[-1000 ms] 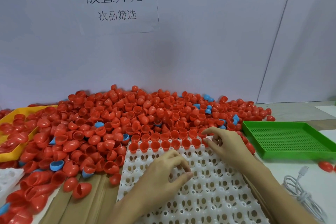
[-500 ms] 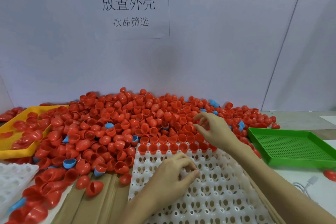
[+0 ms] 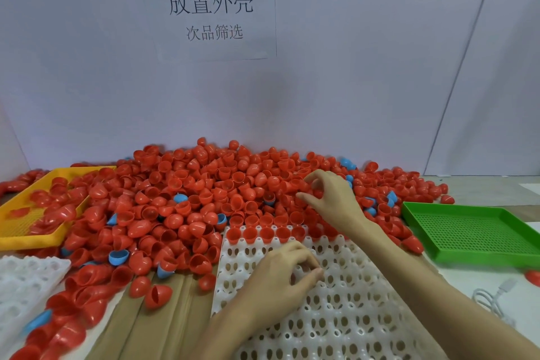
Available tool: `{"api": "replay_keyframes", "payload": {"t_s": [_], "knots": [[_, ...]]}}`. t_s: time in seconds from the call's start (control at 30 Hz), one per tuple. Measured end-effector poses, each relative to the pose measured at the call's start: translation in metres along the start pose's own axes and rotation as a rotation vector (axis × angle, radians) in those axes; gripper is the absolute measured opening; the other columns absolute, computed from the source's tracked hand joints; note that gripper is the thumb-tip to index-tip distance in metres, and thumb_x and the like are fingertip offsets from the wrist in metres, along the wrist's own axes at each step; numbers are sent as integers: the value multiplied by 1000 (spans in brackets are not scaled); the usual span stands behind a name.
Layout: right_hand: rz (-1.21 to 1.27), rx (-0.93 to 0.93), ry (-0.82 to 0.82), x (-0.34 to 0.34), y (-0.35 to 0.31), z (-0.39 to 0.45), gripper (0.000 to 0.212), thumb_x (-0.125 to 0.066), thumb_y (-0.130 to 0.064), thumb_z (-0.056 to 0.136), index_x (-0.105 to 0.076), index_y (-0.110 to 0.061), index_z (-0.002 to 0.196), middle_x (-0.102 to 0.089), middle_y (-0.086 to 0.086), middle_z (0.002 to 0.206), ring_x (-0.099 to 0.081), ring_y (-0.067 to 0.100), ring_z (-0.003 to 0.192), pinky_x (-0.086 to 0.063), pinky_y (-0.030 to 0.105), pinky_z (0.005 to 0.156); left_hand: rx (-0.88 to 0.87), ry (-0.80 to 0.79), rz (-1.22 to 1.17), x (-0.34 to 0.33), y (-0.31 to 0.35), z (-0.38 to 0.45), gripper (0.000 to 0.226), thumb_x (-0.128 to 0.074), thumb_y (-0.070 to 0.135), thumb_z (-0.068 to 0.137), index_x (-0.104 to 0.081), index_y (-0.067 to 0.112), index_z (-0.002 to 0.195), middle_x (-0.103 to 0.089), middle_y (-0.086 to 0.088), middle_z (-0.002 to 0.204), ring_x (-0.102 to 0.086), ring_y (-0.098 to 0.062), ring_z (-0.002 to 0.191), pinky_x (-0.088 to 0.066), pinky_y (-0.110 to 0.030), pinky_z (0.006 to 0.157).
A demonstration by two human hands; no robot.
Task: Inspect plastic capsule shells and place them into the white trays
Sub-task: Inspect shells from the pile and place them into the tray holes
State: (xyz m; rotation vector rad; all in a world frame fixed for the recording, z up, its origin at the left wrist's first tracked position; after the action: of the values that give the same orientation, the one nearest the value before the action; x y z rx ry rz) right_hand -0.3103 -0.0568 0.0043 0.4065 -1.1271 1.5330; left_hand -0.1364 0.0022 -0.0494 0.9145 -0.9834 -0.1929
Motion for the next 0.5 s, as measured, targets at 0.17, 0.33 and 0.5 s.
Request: {"api": "replay_keyframes", "payload": {"t_s": [0.17,0.33,0.5], "knots": [[402,-150,134,47,16,-23,36,-83,-45,87,-69,-26,114,-71,-10,101,-67,2,96,-50,14,82,3,23,-15,2,-1,0,13,-62,39,104,-72,31,104,-65,20,108,-60,4,102,-47,-11,83],[1105,-404,-196,33,19,-63,46,-83,-53,84,-79,-19,116,-77,6,119,-75,17,105,-61,31,87,40,209,-189,20,-3,-2,23,-61,44,103,-52,43,124,-66,16,114,-67,1,102,-56,-19,81],[1286,-418,-506,14,-5,-102,44,-79,-44,94,-76,-10,121,-75,16,115,-73,22,103,-59,32,88,-13,345,-342,35,5,-6,52,-73,61,90,-43,51,131,-63,21,119,-75,-10,92,-60,-24,79]]}}
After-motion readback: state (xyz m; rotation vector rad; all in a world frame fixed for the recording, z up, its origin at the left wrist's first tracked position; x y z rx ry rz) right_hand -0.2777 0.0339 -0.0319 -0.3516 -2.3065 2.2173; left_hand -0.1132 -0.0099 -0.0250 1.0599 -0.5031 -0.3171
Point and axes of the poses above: each hand's wrist, its own z-axis towards the middle knuckle, its own x-axis out of the back of the hand, y = z × x, the point moved 10 cm from there along z, towards the middle knuckle
